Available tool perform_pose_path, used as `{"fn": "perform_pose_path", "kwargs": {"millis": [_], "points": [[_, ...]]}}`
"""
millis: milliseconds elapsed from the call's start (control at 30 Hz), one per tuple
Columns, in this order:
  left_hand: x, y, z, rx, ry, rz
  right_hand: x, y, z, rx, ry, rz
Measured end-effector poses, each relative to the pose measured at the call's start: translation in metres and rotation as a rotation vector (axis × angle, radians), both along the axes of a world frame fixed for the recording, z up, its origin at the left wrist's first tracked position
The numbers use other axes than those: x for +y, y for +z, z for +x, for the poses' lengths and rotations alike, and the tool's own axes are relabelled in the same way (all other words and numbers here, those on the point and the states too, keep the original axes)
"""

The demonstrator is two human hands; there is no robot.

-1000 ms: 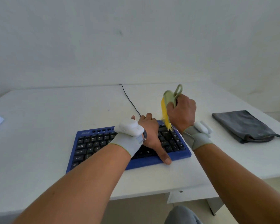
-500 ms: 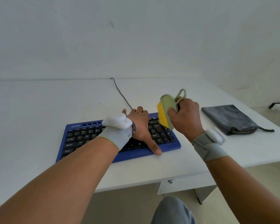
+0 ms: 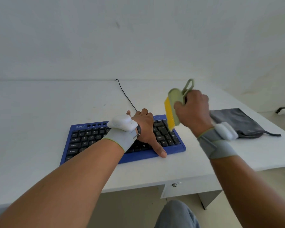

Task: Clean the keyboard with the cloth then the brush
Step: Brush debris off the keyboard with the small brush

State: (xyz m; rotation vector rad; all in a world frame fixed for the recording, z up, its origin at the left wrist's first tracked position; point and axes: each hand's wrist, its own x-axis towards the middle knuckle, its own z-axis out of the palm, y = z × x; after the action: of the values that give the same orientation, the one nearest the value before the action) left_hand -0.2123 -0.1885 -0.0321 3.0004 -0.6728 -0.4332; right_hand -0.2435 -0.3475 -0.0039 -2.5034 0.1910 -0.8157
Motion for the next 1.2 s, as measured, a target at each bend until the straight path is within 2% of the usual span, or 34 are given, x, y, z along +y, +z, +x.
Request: {"fn": "perform_pose_path", "kwargs": {"millis": [100, 233, 433, 567, 733, 933, 1100, 1200], "points": [[-0.001, 0.0, -0.001, -0.004, 0.005, 0.006, 0.004, -0.018, 0.008, 0.01, 0.043, -0.032], [-0.001, 0.0, -0.001, -0.003, 0.016, -0.001, -0.002, -0.022, -0.014, 0.118, 0.111, -0.099], [0.0, 0.001, -0.004, -0.004, 0.018, -0.03, -0.017, 0.015, -0.068, 0.343, 0.168, -0.216], [0.004, 0.002, -0.004, -0.012, 0.005, -0.069, -0.023, 0.028, -0.054, 0.209, 0.057, -0.141], [0.015, -0.004, -0.003, -0.008, 0.013, -0.126, 0.0, 0.006, -0.007, 0.281, 0.14, -0.032], [0.013, -0.004, -0.002, 0.014, 0.01, -0.12, 0.004, -0.01, 0.046, 0.185, 0.054, 0.004], [0.017, -0.006, -0.003, 0.02, 0.001, -0.154, 0.002, -0.002, 0.042, -0.031, 0.041, 0.082], [0.023, -0.003, -0.004, 0.049, -0.01, -0.154, 0.008, -0.001, 0.023, 0.003, 0.107, 0.132]]}}
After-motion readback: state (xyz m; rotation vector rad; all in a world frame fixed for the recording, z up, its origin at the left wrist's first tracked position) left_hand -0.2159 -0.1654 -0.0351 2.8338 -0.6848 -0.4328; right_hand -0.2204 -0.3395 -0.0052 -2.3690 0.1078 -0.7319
